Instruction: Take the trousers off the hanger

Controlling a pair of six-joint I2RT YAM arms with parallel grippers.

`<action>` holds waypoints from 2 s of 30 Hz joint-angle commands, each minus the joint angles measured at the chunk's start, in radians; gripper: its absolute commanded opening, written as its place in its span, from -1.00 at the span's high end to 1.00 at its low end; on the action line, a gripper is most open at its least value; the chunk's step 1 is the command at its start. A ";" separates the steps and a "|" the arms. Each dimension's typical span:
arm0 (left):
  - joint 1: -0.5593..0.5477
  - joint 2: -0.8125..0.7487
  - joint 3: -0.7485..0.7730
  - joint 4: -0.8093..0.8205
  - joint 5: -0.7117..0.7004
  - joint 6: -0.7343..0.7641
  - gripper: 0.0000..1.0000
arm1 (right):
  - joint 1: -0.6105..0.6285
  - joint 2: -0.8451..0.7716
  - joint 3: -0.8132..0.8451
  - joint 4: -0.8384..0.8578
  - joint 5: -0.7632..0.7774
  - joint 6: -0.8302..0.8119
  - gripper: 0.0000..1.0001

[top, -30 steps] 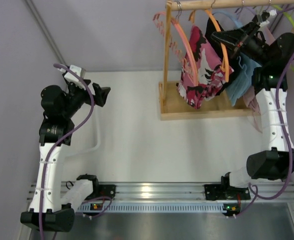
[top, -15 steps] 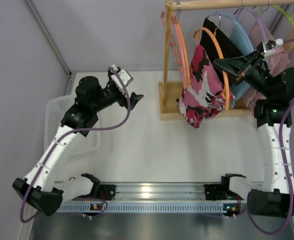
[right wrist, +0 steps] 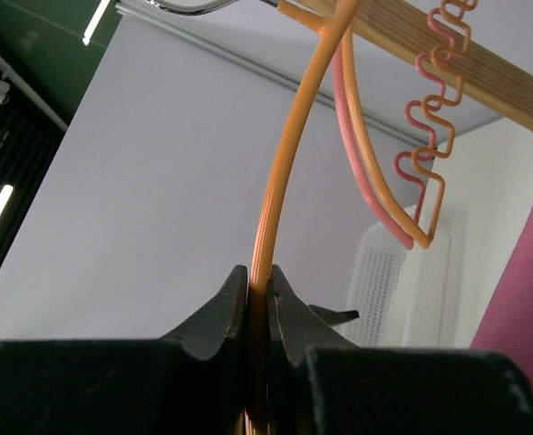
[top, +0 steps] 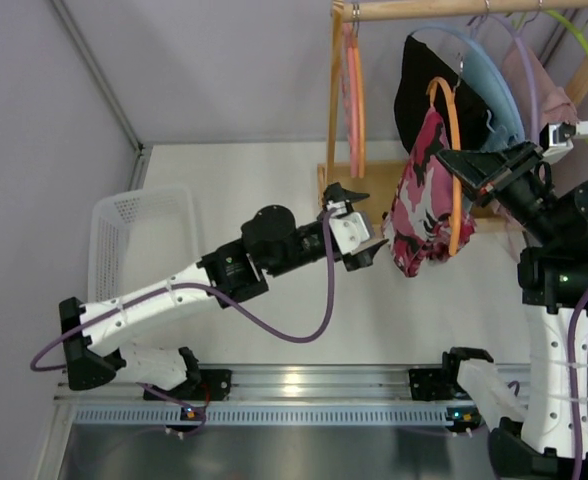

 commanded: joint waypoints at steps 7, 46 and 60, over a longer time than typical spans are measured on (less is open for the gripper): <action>-0.161 0.174 0.047 0.328 -0.183 -0.039 -0.68 | -0.009 -0.088 -0.033 0.100 0.101 -0.053 1.00; -0.186 0.395 -0.001 0.518 -0.376 -0.036 -0.92 | -0.009 -0.024 0.149 0.188 0.092 0.070 1.00; -0.138 0.355 0.001 0.524 -0.400 0.022 0.39 | -0.009 -0.041 0.068 0.135 0.087 0.078 1.00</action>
